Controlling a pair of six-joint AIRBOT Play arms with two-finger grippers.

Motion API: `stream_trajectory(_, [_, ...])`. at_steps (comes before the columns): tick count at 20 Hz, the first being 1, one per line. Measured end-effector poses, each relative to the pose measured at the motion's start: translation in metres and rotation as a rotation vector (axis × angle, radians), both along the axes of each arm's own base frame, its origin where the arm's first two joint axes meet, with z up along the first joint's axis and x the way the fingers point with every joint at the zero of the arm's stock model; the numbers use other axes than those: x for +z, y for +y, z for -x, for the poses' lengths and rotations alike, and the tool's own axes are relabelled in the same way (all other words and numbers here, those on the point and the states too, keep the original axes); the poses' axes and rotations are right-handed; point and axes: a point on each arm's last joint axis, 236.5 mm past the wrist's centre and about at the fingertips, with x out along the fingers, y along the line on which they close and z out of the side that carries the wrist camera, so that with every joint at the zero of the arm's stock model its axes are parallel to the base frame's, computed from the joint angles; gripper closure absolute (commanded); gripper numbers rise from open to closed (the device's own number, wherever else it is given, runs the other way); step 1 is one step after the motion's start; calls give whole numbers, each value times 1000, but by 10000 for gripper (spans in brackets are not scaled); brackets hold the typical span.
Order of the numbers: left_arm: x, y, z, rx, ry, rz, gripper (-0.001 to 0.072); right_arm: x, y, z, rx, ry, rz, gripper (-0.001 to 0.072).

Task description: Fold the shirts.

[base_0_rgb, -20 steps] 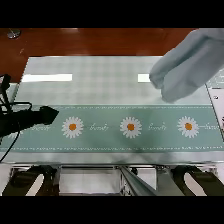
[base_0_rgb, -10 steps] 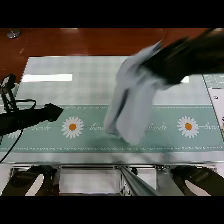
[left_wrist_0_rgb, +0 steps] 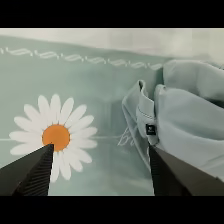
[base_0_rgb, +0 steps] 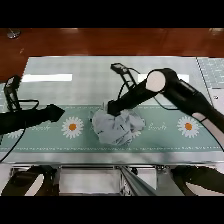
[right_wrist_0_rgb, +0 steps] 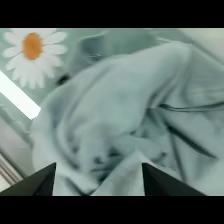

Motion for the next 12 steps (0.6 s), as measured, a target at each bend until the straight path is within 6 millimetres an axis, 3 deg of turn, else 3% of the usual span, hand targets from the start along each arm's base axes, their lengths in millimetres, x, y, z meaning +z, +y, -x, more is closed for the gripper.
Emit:
stream_trajectory(2, [-17, -1, 12, -42, 80, -19, 7, 11, -49, -26, -78, -9, 38, 95])
stream_trajectory(4, [-40, -2, 27, -75, 177, -29, 7, 25, -118, -49, -213, -36, 86, 95])
stream_trajectory(6, [-67, -7, 43, -87, 273, -6, 7, 26, -191, -50, -374, -30, 125, 96])
stream_trajectory(8, [-90, -22, 51, -82, 329, 68, 7, 13, -244, -32, -521, 10, 134, 96])
stream_trajectory(10, [-101, -45, 46, -59, 330, 200, 7, -12, -268, -7, -641, 69, 86, 96])
stream_trajectory(12, [-98, -67, 30, -44, 280, 335, 7, -40, -266, 17, -702, 132, 14, 97])
